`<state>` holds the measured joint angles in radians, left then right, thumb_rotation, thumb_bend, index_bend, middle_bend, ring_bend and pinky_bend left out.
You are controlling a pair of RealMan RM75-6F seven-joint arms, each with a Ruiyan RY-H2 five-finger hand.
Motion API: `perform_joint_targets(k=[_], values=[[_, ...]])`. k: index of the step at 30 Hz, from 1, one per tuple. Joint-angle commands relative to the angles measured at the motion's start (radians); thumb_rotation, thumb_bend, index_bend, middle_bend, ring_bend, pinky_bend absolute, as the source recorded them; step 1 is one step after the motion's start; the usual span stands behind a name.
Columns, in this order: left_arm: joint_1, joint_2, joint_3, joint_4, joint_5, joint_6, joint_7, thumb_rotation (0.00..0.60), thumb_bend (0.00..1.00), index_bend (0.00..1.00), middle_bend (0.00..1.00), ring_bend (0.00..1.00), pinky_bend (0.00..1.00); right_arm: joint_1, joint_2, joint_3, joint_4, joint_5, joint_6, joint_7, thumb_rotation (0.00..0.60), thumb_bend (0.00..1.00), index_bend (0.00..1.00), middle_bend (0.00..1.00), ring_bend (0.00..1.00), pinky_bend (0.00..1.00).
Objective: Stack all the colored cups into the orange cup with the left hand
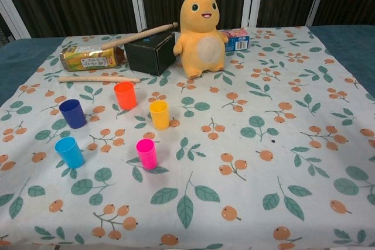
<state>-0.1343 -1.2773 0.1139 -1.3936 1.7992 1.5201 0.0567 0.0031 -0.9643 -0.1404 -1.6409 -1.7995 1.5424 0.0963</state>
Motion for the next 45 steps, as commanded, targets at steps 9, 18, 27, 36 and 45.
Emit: perform_joint_targets(k=[9, 18, 27, 36, 45], values=[[-0.019, -0.039, -0.003, -0.006, 0.038, 0.021, -0.036, 0.600, 0.43, 0.00, 0.02, 0.02, 0.13, 0.001, 0.008, 0.006, 0.006, 0.014, 0.000, 0.026, 0.600, 0.12, 0.00, 0.00, 0.00, 0.00], [-0.181, -0.205, -0.212, -0.051, -0.072, -0.070, -0.063, 0.600, 0.42, 0.03, 0.82, 0.91, 1.00, 0.008, 0.001, 0.013, 0.001, 0.033, -0.024, 0.006, 0.600, 0.12, 0.00, 0.00, 0.00, 0.00], [-0.300, -0.230, -0.314, -0.080, -0.389, -0.377, -0.058, 0.600, 0.38, 0.17, 1.00, 1.00, 1.00, 0.016, -0.007, 0.021, -0.009, 0.056, -0.050, -0.017, 0.600, 0.12, 0.00, 0.00, 0.00, 0.00], [-0.347, -0.246, -0.338, -0.050, -0.533, -0.466, 0.012, 0.600, 0.37, 0.20, 1.00, 1.00, 1.00, 0.013, -0.005, 0.020, -0.007, 0.053, -0.043, -0.010, 0.600, 0.12, 0.00, 0.00, 0.00, 0.00], [-0.362, -0.283, -0.311, 0.011, -0.564, -0.471, 0.059, 0.600, 0.37, 0.23, 1.00, 1.00, 1.00, 0.011, -0.002, 0.017, -0.004, 0.046, -0.039, 0.000, 0.600, 0.12, 0.00, 0.00, 0.00, 0.00]])
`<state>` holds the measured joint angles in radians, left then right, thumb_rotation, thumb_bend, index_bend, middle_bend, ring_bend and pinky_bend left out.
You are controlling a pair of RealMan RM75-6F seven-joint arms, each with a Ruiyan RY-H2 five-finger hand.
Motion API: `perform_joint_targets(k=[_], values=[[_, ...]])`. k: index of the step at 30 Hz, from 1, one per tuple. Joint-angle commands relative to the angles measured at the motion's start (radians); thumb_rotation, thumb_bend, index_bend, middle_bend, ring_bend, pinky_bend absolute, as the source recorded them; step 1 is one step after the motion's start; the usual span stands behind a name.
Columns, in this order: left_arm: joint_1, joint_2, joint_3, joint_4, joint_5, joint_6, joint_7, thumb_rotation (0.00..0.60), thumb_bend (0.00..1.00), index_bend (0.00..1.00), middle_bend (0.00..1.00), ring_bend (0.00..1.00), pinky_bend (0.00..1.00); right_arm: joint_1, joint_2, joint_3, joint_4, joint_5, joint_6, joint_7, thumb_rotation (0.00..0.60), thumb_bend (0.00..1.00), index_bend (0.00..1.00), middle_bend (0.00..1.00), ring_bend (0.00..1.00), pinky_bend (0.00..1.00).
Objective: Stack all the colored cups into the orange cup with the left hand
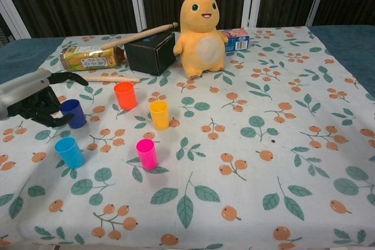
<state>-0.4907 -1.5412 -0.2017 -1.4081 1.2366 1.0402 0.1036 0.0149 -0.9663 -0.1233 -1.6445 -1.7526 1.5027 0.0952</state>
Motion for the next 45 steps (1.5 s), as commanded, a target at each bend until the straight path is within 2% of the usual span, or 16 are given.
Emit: perform_joint_targets(k=[1, 16, 27, 37, 38, 45], values=[[-0.007, -0.025, 0.006, 0.035, -0.004, 0.008, 0.013, 0.600, 0.37, 0.23, 1.00, 1.00, 1.00, -0.001, 0.001, 0.000, 0.000, -0.001, 0.002, 0.003, 0.600, 0.12, 0.00, 0.00, 0.00, 0.00], [-0.027, -0.069, 0.021, 0.145, -0.009, 0.000, -0.012, 0.600, 0.37, 0.34, 1.00, 1.00, 1.00, -0.001, 0.006, -0.001, 0.000, -0.004, 0.005, 0.013, 0.600, 0.12, 0.00, 0.00, 0.00, 0.00], [-0.036, -0.092, 0.012, 0.196, -0.007, 0.011, -0.049, 0.600, 0.37, 0.50, 1.00, 1.00, 1.00, -0.003, 0.006, -0.001, 0.000, -0.003, 0.009, 0.015, 0.600, 0.12, 0.00, 0.00, 0.00, 0.00], [-0.043, -0.074, -0.001, 0.175, 0.000, 0.031, -0.057, 0.600, 0.38, 0.55, 1.00, 1.00, 1.00, -0.004, 0.010, 0.000, 0.001, -0.005, 0.013, 0.026, 0.600, 0.12, 0.00, 0.00, 0.00, 0.00], [-0.055, -0.069, -0.034, 0.150, 0.012, 0.065, -0.065, 0.600, 0.38, 0.55, 1.00, 1.00, 1.00, -0.003, 0.010, 0.000, 0.002, -0.005, 0.013, 0.027, 0.600, 0.12, 0.00, 0.00, 0.00, 0.00], [-0.119, -0.072, -0.122, 0.054, -0.018, 0.100, 0.020, 0.600, 0.38, 0.55, 1.00, 1.00, 1.00, 0.001, 0.012, 0.005, 0.000, 0.006, 0.004, 0.028, 0.600, 0.12, 0.00, 0.00, 0.00, 0.00]])
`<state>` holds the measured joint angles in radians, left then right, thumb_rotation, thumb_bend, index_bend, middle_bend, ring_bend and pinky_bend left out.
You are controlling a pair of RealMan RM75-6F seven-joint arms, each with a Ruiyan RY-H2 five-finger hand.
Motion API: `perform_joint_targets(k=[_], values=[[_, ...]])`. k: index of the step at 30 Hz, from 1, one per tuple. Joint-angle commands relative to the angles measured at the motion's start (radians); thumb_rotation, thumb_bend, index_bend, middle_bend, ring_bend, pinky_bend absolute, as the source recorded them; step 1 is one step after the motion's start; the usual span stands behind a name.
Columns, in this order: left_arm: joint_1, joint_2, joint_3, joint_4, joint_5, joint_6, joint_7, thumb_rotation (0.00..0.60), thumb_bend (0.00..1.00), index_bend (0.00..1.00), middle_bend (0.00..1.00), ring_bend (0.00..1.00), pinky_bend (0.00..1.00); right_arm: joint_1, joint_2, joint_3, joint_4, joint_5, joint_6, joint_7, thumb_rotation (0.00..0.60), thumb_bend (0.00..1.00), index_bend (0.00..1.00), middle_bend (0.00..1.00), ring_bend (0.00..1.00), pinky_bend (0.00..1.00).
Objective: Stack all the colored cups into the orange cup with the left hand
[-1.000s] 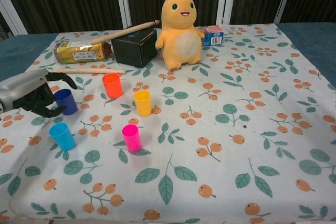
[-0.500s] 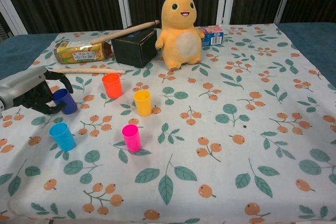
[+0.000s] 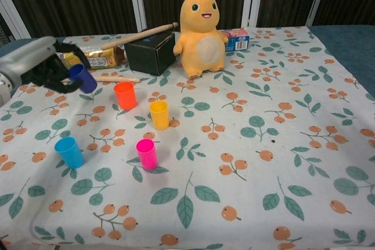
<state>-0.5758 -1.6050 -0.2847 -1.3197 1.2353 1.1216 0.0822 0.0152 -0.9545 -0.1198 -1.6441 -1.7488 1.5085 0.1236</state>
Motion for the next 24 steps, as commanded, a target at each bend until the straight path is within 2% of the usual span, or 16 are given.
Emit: perform_joint_targets(k=[1, 4, 10, 17, 24], values=[[-0.045, -0.015, -0.047, -0.037, -0.023, 0.019, 0.058, 0.600, 0.38, 0.55, 1.00, 1.00, 1.00, 0.001, 0.001, 0.002, -0.001, 0.004, -0.002, -0.001, 0.600, 0.12, 0.00, 0.00, 0.00, 0.00], [-0.078, -0.042, -0.061, -0.036, -0.050, 0.011, 0.121, 0.600, 0.38, 0.55, 1.00, 1.00, 1.00, 0.001, 0.002, 0.004, -0.002, 0.008, -0.002, 0.002, 0.600, 0.12, 0.00, 0.00, 0.00, 0.00], [-0.108, -0.098, -0.050, 0.010, -0.090, 0.003, 0.189, 0.600, 0.38, 0.55, 1.00, 1.00, 1.00, 0.001, 0.009, 0.006, -0.001, 0.012, 0.001, 0.018, 0.600, 0.12, 0.00, 0.00, 0.00, 0.00], [-0.125, -0.144, -0.030, 0.090, -0.110, -0.020, 0.194, 0.600, 0.38, 0.54, 1.00, 1.00, 1.00, -0.001, 0.014, 0.005, 0.002, 0.010, 0.007, 0.033, 0.600, 0.12, 0.00, 0.00, 0.00, 0.00], [-0.131, -0.165, -0.014, 0.123, -0.108, -0.028, 0.185, 0.600, 0.38, 0.53, 1.00, 1.00, 1.00, -0.001, 0.013, 0.007, 0.003, 0.013, 0.007, 0.032, 0.600, 0.12, 0.00, 0.00, 0.00, 0.00]])
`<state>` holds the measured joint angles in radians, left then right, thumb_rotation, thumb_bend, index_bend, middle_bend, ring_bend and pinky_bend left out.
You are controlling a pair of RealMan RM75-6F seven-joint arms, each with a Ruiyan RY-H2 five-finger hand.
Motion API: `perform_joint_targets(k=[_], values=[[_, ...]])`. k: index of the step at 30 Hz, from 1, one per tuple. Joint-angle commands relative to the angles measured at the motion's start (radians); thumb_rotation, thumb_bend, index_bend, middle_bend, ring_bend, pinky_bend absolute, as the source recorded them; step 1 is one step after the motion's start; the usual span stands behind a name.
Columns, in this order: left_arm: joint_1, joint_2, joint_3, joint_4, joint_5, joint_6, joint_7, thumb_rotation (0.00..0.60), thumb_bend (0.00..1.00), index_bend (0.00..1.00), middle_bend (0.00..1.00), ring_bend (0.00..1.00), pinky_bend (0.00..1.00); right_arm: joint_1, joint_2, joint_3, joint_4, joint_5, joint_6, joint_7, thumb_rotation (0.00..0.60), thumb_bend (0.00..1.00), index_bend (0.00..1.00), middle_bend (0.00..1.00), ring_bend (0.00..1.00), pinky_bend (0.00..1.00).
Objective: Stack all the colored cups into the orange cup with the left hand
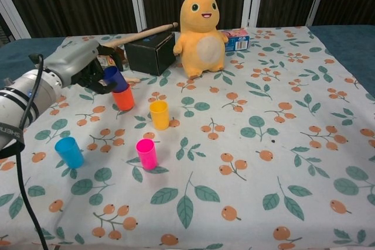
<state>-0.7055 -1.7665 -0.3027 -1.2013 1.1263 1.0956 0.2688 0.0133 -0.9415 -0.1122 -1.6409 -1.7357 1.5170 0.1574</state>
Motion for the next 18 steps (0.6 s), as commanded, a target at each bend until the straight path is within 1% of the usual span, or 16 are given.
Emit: perform_joint_targets(k=[1, 2, 4, 8, 10, 11, 14, 17, 18], values=[[-0.002, -0.006, 0.006, 0.007, -0.001, -0.005, -0.002, 0.600, 0.38, 0.52, 1.00, 1.00, 1.00, 0.001, 0.000, -0.001, -0.001, -0.001, -0.003, -0.002, 0.600, 0.12, 0.00, 0.00, 0.00, 0.00], [-0.002, -0.006, 0.008, 0.008, -0.003, -0.010, 0.000, 0.600, 0.38, 0.50, 1.00, 1.00, 1.00, 0.001, 0.000, -0.001, -0.001, -0.001, -0.003, -0.003, 0.600, 0.12, 0.00, 0.00, 0.00, 0.00], [-0.003, -0.008, 0.013, 0.008, -0.008, -0.016, 0.003, 0.600, 0.39, 0.42, 1.00, 1.00, 1.00, 0.000, -0.001, 0.000, -0.001, 0.000, -0.001, -0.003, 0.600, 0.12, 0.00, 0.00, 0.00, 0.00], [-0.003, -0.013, 0.016, 0.002, -0.012, -0.023, -0.002, 0.600, 0.38, 0.14, 1.00, 1.00, 1.00, -0.001, 0.000, 0.000, -0.001, -0.002, 0.000, 0.000, 0.600, 0.12, 0.00, 0.00, 0.00, 0.00], [-0.004, -0.008, 0.020, -0.013, -0.013, -0.029, 0.001, 0.600, 0.37, 0.04, 1.00, 1.00, 1.00, -0.001, 0.001, -0.001, 0.000, -0.003, 0.001, 0.001, 0.600, 0.12, 0.00, 0.00, 0.00, 0.00], [-0.003, -0.004, 0.022, -0.023, -0.012, -0.029, 0.003, 0.600, 0.37, 0.01, 1.00, 1.00, 1.00, -0.001, 0.001, -0.001, 0.000, -0.003, 0.001, 0.001, 0.600, 0.12, 0.00, 0.00, 0.00, 0.00], [0.004, 0.015, 0.033, -0.073, -0.001, -0.023, 0.006, 0.600, 0.37, 0.00, 1.00, 1.00, 1.00, -0.001, 0.001, 0.000, 0.000, -0.004, 0.002, 0.003, 0.600, 0.12, 0.00, 0.00, 0.00, 0.00], [0.018, 0.053, 0.043, -0.169, -0.004, -0.033, -0.005, 0.600, 0.36, 0.00, 1.00, 1.00, 1.00, -0.001, 0.002, -0.002, 0.001, -0.008, 0.002, 0.004, 0.600, 0.12, 0.00, 0.00, 0.00, 0.00], [0.024, 0.074, 0.047, -0.217, -0.010, -0.044, -0.013, 0.600, 0.36, 0.00, 1.00, 1.00, 1.00, -0.001, 0.002, -0.003, 0.002, -0.009, 0.003, 0.004, 0.600, 0.12, 0.00, 0.00, 0.00, 0.00]])
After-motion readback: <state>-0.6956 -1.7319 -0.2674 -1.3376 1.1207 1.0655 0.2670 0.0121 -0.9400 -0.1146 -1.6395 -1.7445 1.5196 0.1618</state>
